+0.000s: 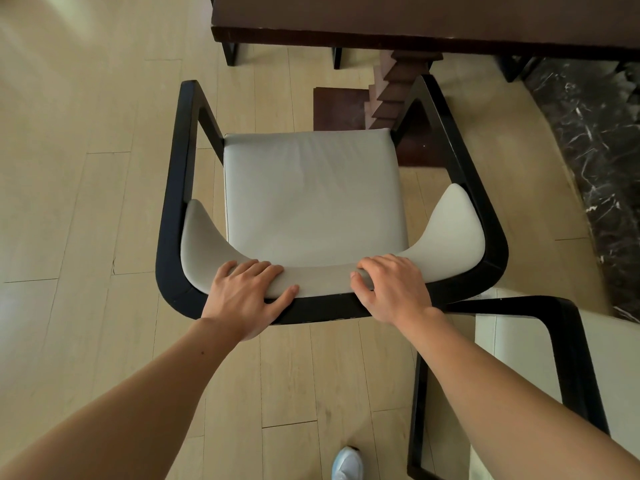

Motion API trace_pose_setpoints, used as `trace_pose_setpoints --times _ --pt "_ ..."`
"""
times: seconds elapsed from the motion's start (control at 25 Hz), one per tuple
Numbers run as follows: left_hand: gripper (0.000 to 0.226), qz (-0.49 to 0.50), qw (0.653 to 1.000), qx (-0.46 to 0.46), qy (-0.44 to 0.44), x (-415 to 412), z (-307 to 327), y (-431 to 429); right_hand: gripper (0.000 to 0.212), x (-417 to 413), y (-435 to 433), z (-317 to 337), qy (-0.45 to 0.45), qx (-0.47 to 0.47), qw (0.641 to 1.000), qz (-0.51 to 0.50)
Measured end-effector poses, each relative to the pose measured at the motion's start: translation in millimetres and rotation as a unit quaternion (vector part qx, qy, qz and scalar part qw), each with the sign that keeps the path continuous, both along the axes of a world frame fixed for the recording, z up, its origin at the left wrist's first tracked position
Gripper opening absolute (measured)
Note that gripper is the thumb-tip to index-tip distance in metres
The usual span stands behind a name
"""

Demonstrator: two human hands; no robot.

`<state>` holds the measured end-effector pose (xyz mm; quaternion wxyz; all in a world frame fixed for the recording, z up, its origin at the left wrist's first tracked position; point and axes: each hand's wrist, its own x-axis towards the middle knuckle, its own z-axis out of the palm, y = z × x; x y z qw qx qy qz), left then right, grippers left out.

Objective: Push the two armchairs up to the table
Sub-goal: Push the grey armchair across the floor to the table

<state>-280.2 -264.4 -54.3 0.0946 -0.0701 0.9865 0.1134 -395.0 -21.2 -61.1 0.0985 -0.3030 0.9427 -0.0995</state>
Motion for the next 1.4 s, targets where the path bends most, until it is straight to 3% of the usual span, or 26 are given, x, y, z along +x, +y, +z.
trace_pose_setpoints --times 0.8,1.4 --pt "0.066 0.000 1.000 -0.006 0.019 -89.2 -6.4 -39.3 0.049 -87.9 -37.5 -3.7 0.014 -0.023 1.000 -0.010" --pt "0.066 -0.001 1.000 -0.002 -0.001 -90.8 -0.7 -39.8 0.046 -87.7 -39.1 -2.4 0.008 -0.023 1.000 -0.007"
